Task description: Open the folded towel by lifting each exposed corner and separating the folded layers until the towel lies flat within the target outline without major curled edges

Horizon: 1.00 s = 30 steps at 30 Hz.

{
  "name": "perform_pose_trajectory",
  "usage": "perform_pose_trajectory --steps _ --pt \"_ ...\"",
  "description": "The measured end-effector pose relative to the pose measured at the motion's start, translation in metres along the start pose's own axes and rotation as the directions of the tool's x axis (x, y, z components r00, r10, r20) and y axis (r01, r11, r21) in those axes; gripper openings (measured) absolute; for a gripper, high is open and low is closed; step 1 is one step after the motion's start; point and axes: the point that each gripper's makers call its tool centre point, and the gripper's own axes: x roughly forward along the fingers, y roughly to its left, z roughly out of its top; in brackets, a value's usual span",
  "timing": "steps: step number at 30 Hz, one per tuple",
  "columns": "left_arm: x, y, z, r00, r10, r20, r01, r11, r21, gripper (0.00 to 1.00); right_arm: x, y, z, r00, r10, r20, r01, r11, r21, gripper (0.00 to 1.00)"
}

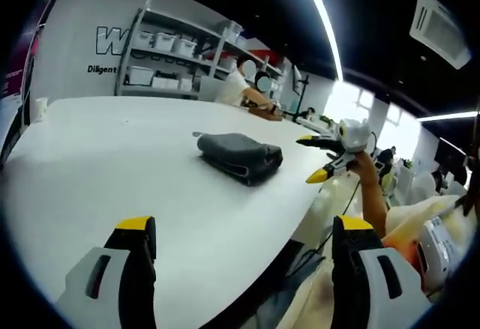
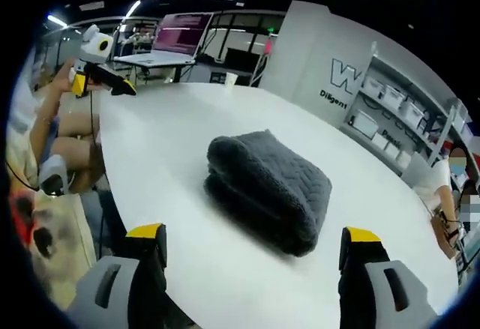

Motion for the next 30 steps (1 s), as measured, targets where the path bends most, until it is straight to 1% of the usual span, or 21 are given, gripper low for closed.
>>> perform_pose_trajectory --steps 3,4,6,11,12,13,14,15,16,18,19,21,24,27,30 --pt "0.000 0.001 0.001 1.000 -0.003 -0.001 0.003 1.000 -0.002 0.96 0.001 0.004 0.005 1.000 -0.001 0.003 0.001 0.999 -0.041 0.95" --pt "0.000 0.001 0.001 1.000 -0.004 -0.001 0.004 1.000 -0.002 0.96 0.001 0.004 0.005 1.000 -0.009 -0.003 0.008 0.997 -0.078 0.94" --pt "0.000 0.003 0.002 1.000 -0.005 -0.001 0.005 1.000 -0.001 0.96 0.002 0.007 0.007 1.000 -0.022 -0.012 0.021 0.994 -0.109 0.94" --pt "-0.001 0.004 0.002 1.000 -0.002 -0.002 0.002 1.000 -0.002 0.95 0.005 0.015 0.015 1.000 0.002 0.007 -0.001 0.992 -0.126 0.90" --pt "-0.001 0.004 0.002 1.000 -0.002 -0.002 0.002 1.000 -0.002 0.95 0.007 0.018 0.020 1.000 0.009 0.017 -0.007 0.991 -0.137 0.89" --pt "-0.001 0.004 0.002 1.000 -0.002 -0.001 0.002 1.000 -0.003 0.95 0.010 0.021 0.025 1.000 0.010 0.029 -0.005 0.987 -0.160 0.89" --pt "-0.001 0.004 0.002 1.000 -0.002 0.000 0.002 1.000 -0.003 0.95 0.012 0.025 0.029 0.999 0.013 0.031 -0.007 0.980 -0.200 0.88" --pt "-0.001 0.004 0.002 1.000 -0.002 0.000 0.002 1.000 -0.003 0.95 0.013 0.027 0.030 0.999 0.015 0.030 -0.008 0.977 -0.211 0.88" --pt "-0.001 0.003 0.002 1.000 -0.003 0.002 0.003 1.000 -0.004 0.95 0.017 0.035 0.031 1.000 0.026 0.019 -0.020 0.968 -0.250 0.87" --pt "-0.002 0.001 0.003 1.000 -0.013 0.008 0.013 1.000 -0.008 0.95 0.021 0.042 0.032 0.999 0.034 -0.003 -0.033 0.954 -0.298 0.83" --pt "-0.002 0.000 0.003 1.000 -0.016 0.010 0.016 1.000 -0.008 0.95 0.023 0.046 0.032 0.999 0.031 -0.013 -0.033 0.951 -0.307 0.81" --pt "-0.002 0.000 0.002 1.000 -0.017 0.011 0.017 1.000 -0.007 0.95 0.029 0.052 0.038 0.999 0.030 -0.010 -0.032 0.945 -0.324 0.80" --pt "-0.002 0.003 0.001 1.000 -0.007 0.005 0.007 1.000 -0.009 0.95 0.039 0.057 0.050 1.000 0.024 -0.002 -0.023 0.935 -0.353 0.77" --pt "-0.003 0.003 0.001 1.000 -0.006 0.007 0.006 1.000 -0.011 0.95 0.048 0.060 0.057 1.000 0.025 -0.013 -0.028 0.922 -0.387 0.73" --pt "-0.004 0.005 0.003 1.000 -0.007 0.010 0.007 1.000 -0.011 0.95 0.063 0.061 0.065 1.000 0.029 -0.011 -0.031 0.916 -0.400 0.70"
